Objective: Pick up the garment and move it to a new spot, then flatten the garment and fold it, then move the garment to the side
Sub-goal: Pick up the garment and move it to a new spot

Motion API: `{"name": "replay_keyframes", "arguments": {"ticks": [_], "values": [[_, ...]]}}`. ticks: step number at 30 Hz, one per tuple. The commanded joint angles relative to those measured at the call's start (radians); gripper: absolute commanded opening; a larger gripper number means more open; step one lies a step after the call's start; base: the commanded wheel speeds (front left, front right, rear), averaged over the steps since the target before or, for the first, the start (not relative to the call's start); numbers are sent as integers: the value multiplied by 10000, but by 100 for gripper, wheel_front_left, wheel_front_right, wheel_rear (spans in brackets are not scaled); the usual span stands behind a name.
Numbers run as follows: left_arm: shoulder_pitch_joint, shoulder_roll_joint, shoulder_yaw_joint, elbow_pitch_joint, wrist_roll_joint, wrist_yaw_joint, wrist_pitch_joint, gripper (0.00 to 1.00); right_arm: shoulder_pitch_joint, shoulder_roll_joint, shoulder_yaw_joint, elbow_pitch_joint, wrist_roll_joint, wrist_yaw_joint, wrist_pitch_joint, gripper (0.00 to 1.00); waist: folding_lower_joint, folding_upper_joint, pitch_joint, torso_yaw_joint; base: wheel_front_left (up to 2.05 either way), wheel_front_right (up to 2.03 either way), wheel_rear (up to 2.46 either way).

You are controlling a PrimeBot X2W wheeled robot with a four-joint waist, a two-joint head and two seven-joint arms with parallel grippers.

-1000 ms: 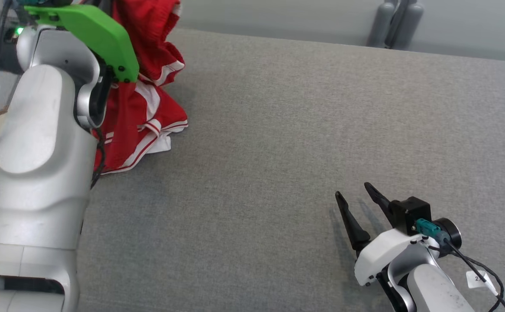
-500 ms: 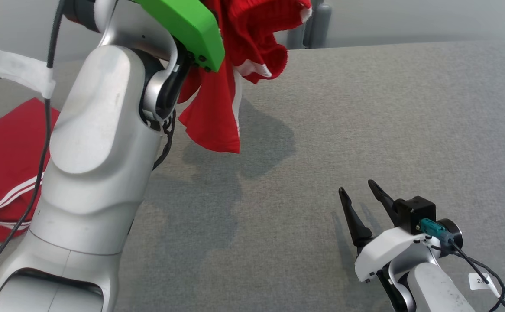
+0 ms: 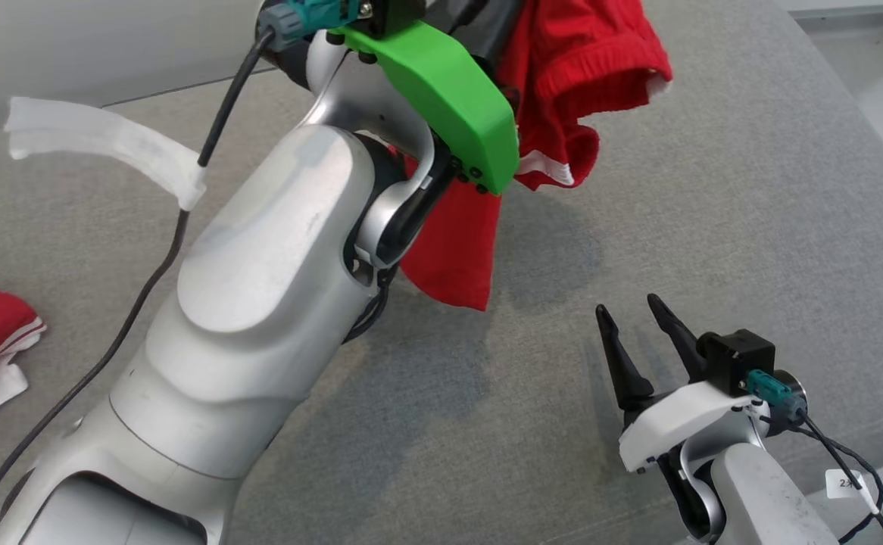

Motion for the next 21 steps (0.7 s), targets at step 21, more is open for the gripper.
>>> {"name": "replay_keyframes", "arguments": {"ticks": [21], "values": [[3337, 1504, 666, 1603, -1793, 1740, -1971, 0, -221, 2, -20, 521, -242, 1, -244, 100, 0, -1, 494, 539, 0, 0, 0]]}}
